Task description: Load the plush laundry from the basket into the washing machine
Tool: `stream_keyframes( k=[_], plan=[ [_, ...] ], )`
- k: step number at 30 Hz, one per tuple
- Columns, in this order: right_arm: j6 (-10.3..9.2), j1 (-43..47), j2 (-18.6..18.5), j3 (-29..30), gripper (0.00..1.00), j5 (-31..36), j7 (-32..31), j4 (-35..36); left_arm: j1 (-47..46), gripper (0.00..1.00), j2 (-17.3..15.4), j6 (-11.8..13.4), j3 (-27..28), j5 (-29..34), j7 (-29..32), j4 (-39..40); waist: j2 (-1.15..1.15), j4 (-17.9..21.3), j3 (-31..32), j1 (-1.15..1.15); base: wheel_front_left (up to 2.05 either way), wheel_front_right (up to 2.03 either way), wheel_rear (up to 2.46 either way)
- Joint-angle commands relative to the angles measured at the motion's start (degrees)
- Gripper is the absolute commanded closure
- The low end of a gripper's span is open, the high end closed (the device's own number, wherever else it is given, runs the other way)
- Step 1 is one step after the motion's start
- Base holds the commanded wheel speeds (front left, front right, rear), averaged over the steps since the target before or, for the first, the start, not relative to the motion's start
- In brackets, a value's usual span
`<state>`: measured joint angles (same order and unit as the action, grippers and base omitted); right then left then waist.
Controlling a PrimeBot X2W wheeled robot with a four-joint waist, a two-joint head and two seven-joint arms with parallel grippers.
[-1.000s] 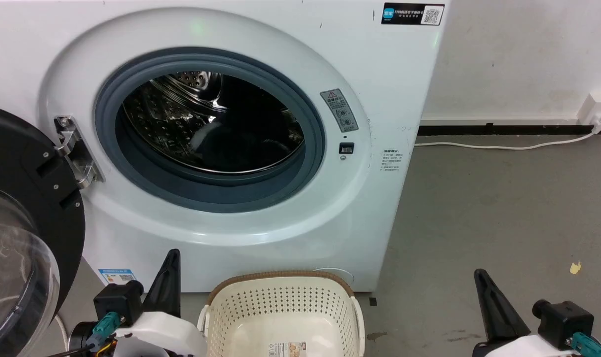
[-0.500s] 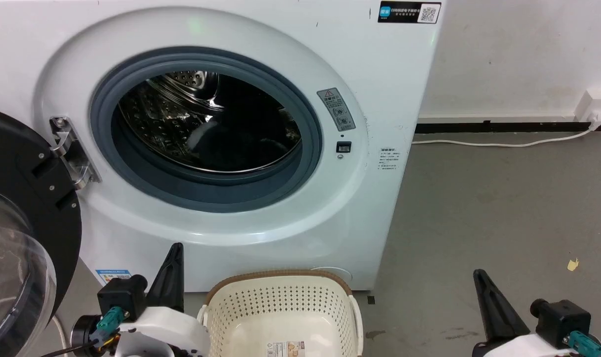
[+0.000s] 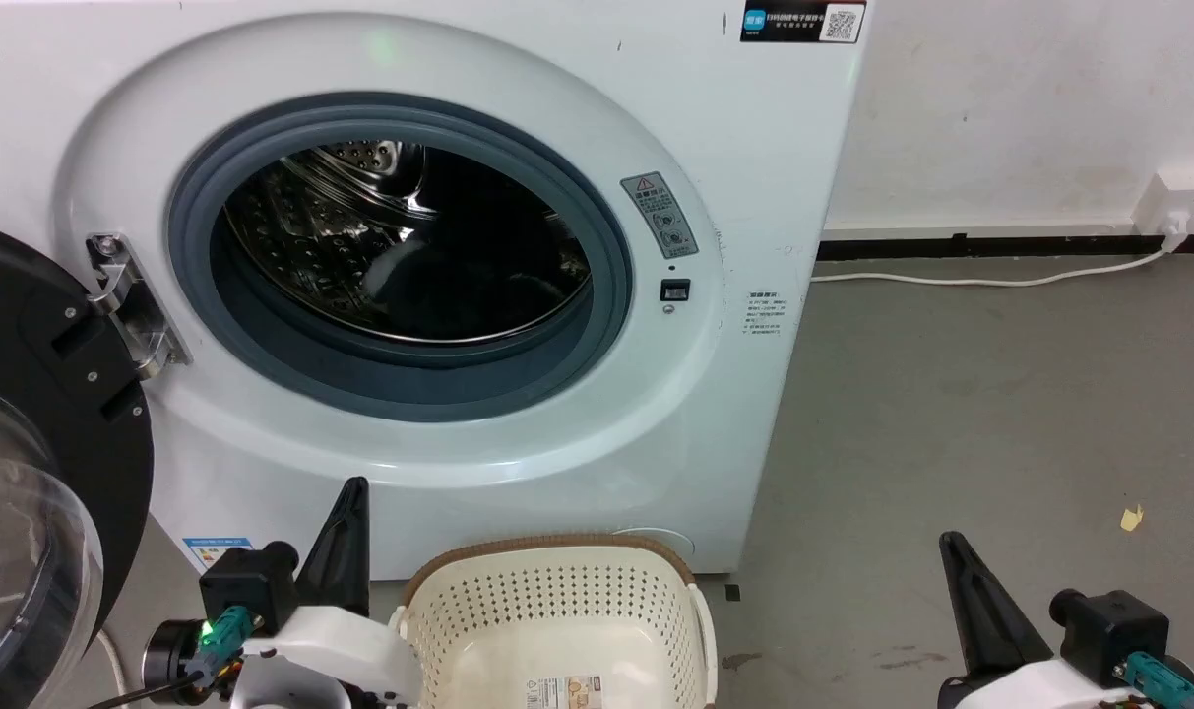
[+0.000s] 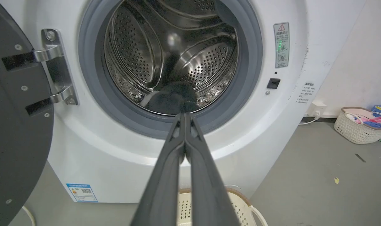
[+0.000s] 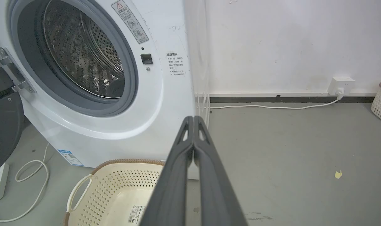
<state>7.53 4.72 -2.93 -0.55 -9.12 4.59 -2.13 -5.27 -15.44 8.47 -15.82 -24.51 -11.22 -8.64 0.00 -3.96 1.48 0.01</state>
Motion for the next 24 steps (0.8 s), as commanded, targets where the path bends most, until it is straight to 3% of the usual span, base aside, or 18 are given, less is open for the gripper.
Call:
stream_keyframes(
  k=[1, 24],
  plan=[
    [-0.01, -0.9, 0.0, 0.1, 1.0, 0.4, -0.2, 0.3, 1.0, 1.0, 0.3, -0.3, 0.5, 0.8, 0.3, 0.5, 0.0, 0.0, 0.0, 0.0, 0.0, 0.0, 0.0],
    [-0.02, -1.8, 0.0, 0.2, 1.0, 2.5, -1.3, 0.8, 2.1, 1.0, 3.3, -2.3, 4.3, 6.7, 3.0, 2.5, 0.0, 1.0, -0.4, -0.01, 0.0, 0.0, 0.0]
  ],
)
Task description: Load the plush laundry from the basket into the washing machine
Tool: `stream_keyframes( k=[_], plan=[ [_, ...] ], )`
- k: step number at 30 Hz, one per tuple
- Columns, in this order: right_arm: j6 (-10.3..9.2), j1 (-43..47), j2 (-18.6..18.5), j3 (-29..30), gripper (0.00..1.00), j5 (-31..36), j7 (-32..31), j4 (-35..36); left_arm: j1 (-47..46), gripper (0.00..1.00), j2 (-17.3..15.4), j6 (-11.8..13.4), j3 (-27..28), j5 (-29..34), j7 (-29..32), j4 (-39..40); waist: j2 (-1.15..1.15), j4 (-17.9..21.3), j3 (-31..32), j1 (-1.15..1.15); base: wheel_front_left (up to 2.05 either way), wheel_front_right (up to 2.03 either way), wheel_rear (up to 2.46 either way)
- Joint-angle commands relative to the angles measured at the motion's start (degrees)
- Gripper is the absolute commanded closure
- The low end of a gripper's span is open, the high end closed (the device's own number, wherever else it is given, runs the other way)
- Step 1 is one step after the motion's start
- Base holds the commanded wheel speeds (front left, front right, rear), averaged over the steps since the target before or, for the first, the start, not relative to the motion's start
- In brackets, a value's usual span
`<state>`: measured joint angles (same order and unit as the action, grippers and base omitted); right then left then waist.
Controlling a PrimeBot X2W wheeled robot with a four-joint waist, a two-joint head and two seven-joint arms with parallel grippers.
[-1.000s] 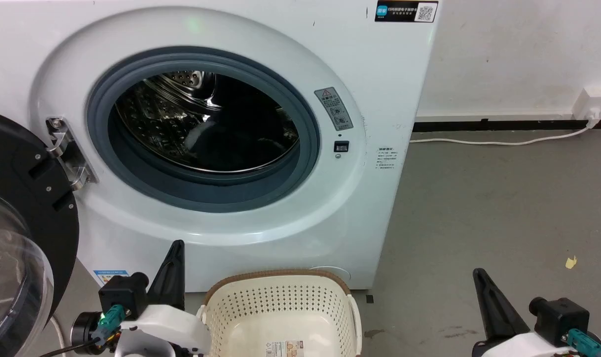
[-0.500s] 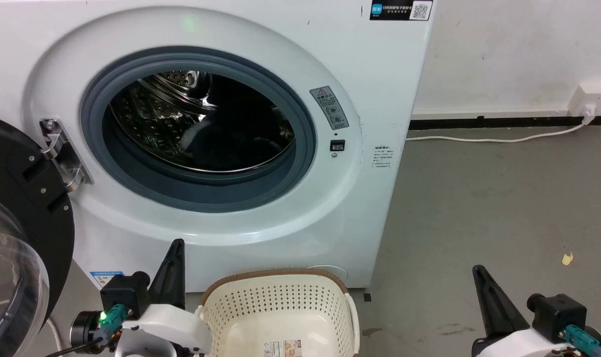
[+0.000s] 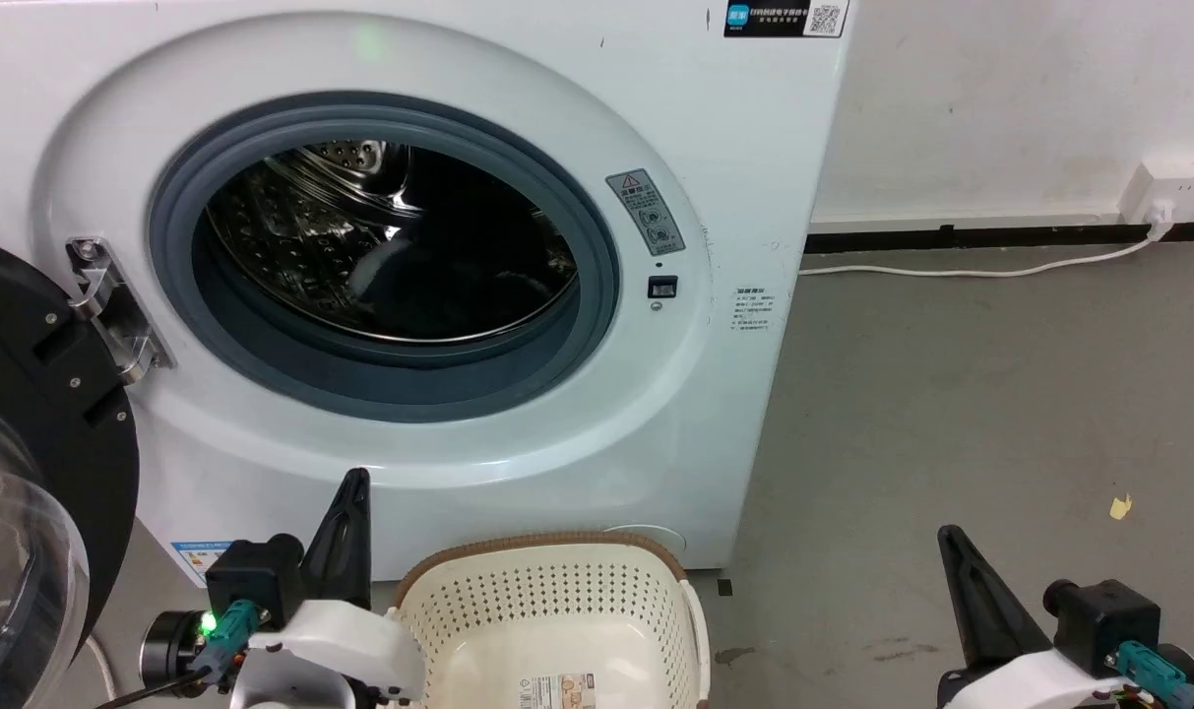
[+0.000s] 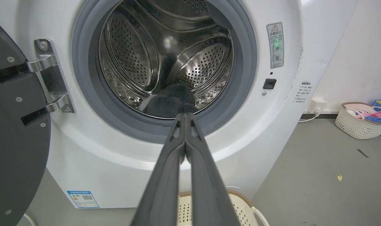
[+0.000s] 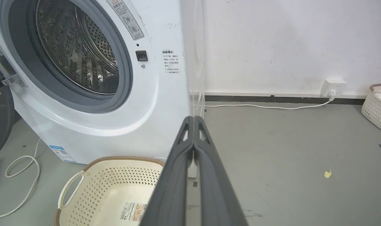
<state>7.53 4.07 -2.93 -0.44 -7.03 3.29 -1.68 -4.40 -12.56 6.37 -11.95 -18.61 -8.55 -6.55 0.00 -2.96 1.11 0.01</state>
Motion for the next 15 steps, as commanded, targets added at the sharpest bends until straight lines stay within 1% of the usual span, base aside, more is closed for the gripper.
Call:
stream_keyframes(
  k=[1, 15],
  plan=[
    [-0.02, -1.2, 0.0, 0.1, 1.0, 0.5, -0.1, 0.3, 1.2, 1.0, 0.6, -0.3, 0.6, 1.0, 0.4, 0.5, 0.0, 0.1, 0.0, 0.0, 0.0, 0.0, 0.0],
    [-0.02, -1.8, 0.0, 0.2, 1.0, 1.8, -0.7, 0.6, 1.9, 1.0, 2.4, -1.5, 2.9, 4.6, 2.1, 1.7, 0.0, 0.6, -0.2, 0.0, 0.0, 0.0, 0.0]
  ],
)
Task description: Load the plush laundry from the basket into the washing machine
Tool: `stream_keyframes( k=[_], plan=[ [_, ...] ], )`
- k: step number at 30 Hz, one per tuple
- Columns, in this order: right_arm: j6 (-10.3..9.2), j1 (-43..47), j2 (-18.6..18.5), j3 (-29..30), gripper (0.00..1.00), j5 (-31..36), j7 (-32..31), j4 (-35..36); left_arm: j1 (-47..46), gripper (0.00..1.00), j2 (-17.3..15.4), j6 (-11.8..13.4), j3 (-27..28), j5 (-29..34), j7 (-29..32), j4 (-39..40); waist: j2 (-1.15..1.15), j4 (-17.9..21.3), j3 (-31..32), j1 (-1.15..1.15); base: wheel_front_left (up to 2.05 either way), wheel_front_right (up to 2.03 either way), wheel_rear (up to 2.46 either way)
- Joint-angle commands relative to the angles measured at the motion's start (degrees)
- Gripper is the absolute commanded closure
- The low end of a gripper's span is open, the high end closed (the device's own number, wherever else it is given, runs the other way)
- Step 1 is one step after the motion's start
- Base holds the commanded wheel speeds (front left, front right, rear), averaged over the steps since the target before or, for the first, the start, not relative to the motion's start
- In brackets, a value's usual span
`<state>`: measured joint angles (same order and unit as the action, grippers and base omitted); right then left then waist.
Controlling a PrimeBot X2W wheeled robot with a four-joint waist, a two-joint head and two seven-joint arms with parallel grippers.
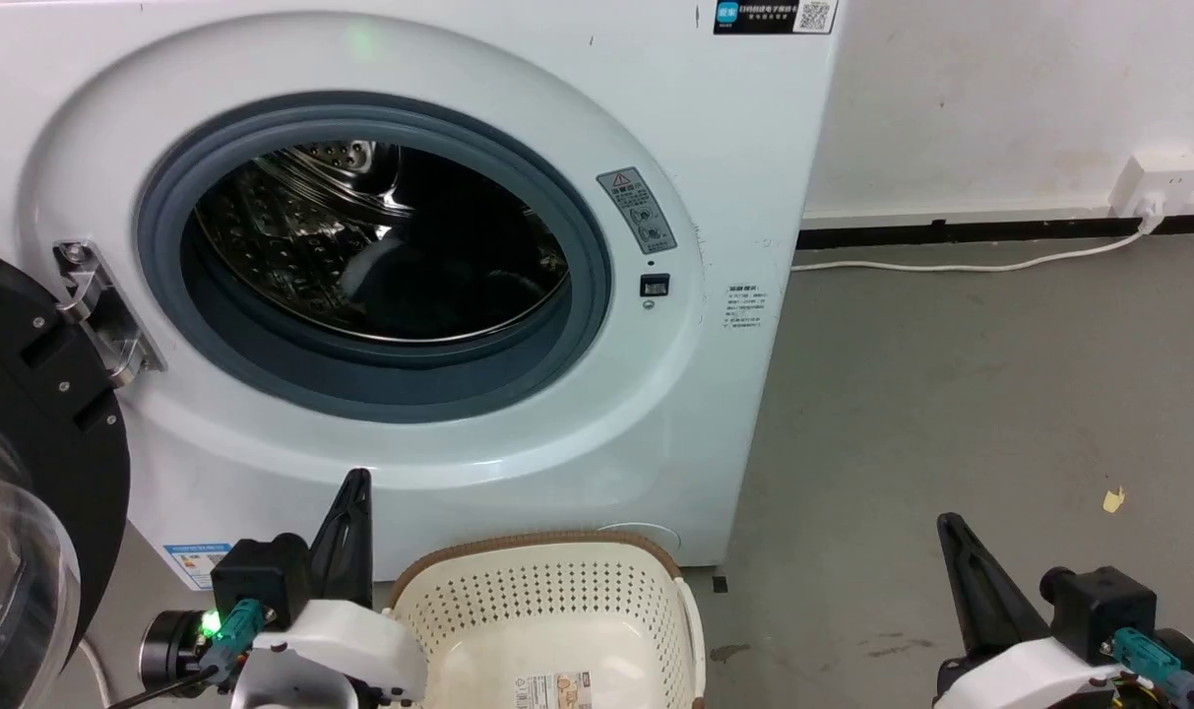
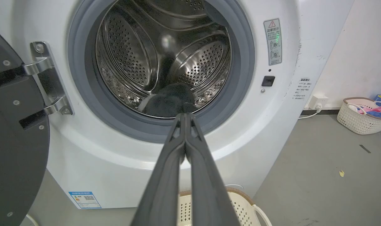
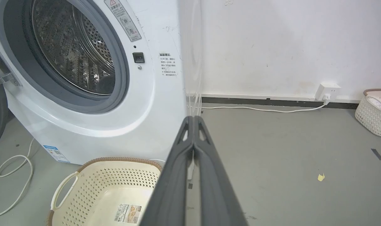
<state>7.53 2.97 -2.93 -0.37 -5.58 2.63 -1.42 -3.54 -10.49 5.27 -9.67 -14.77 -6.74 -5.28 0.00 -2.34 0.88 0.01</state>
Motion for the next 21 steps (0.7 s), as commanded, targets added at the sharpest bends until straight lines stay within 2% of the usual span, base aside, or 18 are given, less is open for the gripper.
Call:
stream_keyframes(
  k=[1, 21],
  plan=[
    [-0.02, -0.8, 0.0, 0.1, 1.0, 0.5, -0.1, 0.4, 1.1, 1.0, 0.5, -0.5, 0.7, 1.0, 0.4, 0.5, 0.0, 0.1, 0.0, -0.01, 0.0, 0.0, 0.0],
    [-0.03, -1.6, 0.0, 0.2, 1.0, 2.4, -1.1, 0.8, 2.0, 1.0, 3.2, -2.3, 4.2, 6.3, 2.8, 2.4, 0.0, 0.9, -0.4, -0.01, 0.0, 0.0, 0.0]
  ],
)
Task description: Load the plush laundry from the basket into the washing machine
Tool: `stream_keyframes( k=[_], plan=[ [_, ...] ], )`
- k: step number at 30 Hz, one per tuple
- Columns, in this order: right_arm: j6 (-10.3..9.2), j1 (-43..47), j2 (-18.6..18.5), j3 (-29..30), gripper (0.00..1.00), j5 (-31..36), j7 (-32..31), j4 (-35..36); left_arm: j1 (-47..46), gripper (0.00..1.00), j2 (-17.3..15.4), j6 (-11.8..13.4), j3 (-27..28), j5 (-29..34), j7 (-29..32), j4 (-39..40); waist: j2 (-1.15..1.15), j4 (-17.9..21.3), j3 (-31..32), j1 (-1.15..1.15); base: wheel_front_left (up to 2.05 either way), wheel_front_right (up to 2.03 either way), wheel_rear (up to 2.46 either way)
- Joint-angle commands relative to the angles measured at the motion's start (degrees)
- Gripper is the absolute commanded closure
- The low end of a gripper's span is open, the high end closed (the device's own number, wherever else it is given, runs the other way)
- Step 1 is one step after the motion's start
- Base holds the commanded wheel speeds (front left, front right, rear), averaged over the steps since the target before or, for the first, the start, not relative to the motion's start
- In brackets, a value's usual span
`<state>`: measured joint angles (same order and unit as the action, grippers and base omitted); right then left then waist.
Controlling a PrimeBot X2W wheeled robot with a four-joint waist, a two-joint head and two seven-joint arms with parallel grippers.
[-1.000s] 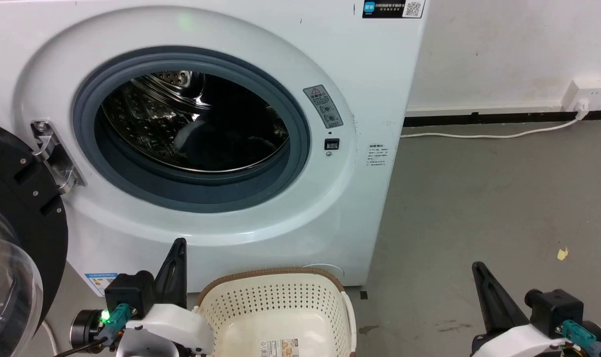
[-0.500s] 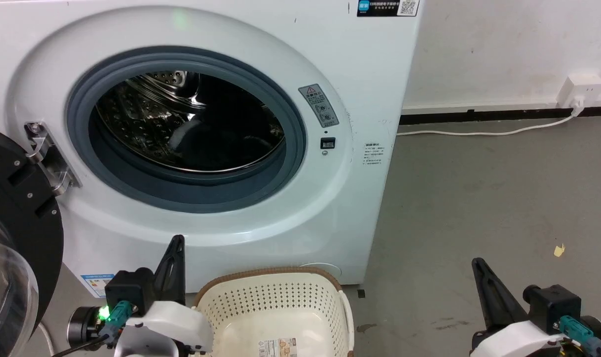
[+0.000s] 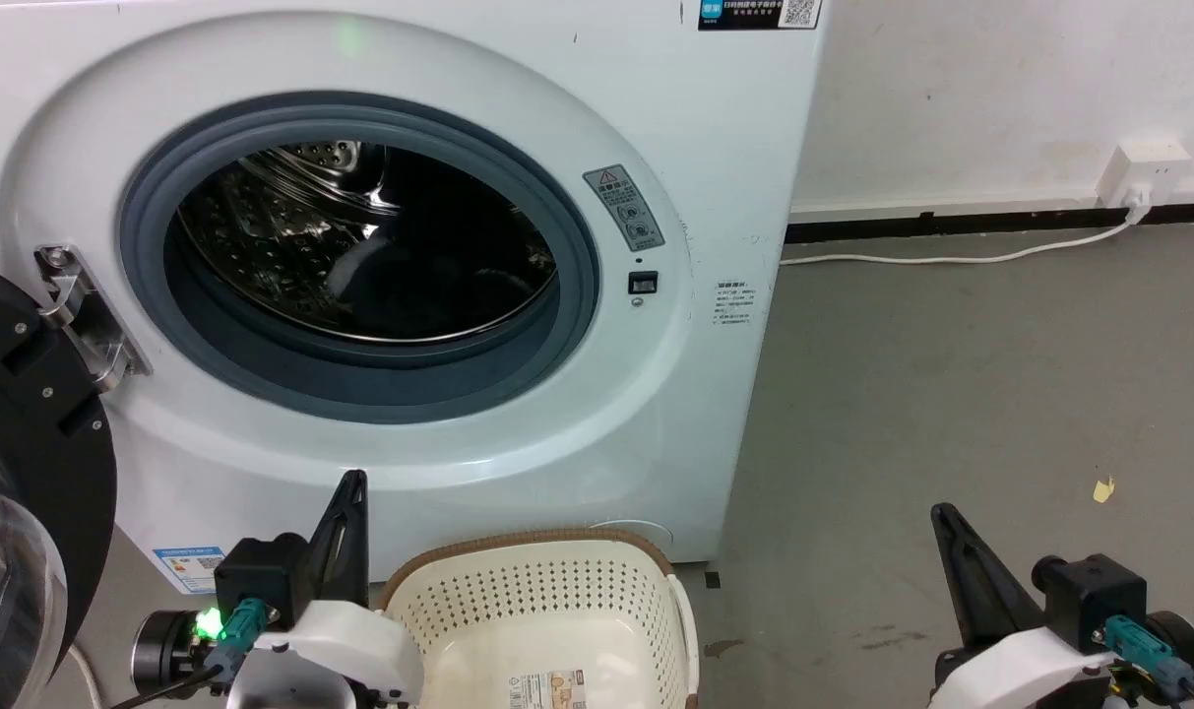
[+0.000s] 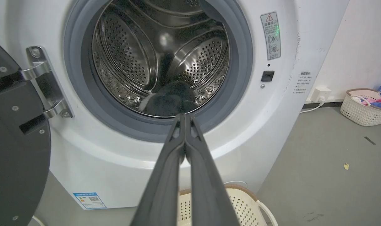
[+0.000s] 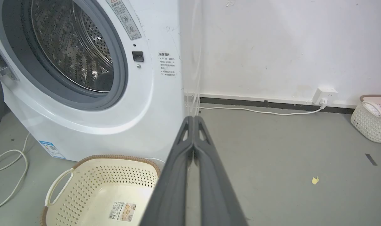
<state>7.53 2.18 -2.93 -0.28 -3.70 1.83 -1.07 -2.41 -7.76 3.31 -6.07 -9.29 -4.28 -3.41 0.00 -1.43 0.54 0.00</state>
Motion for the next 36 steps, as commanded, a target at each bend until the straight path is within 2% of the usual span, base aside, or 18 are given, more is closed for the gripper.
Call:
stream_keyframes(
  k=[1, 36],
  plan=[
    [-0.03, -0.9, 0.0, 0.1, 1.0, 0.7, -0.3, 0.5, 0.9, 1.0, 0.6, -0.5, 0.7, 1.1, 0.5, 0.6, 0.0, 0.1, 0.0, 0.0, 0.0, 0.0, 0.0],
    [-0.04, -2.2, 0.1, 0.3, 1.0, 3.7, -1.8, 1.1, 2.4, 1.0, 4.9, -3.3, 6.1, 9.3, 4.3, 3.4, 0.0, 1.4, -0.5, 0.0, 0.0, 0.0, 0.0]
  ],
)
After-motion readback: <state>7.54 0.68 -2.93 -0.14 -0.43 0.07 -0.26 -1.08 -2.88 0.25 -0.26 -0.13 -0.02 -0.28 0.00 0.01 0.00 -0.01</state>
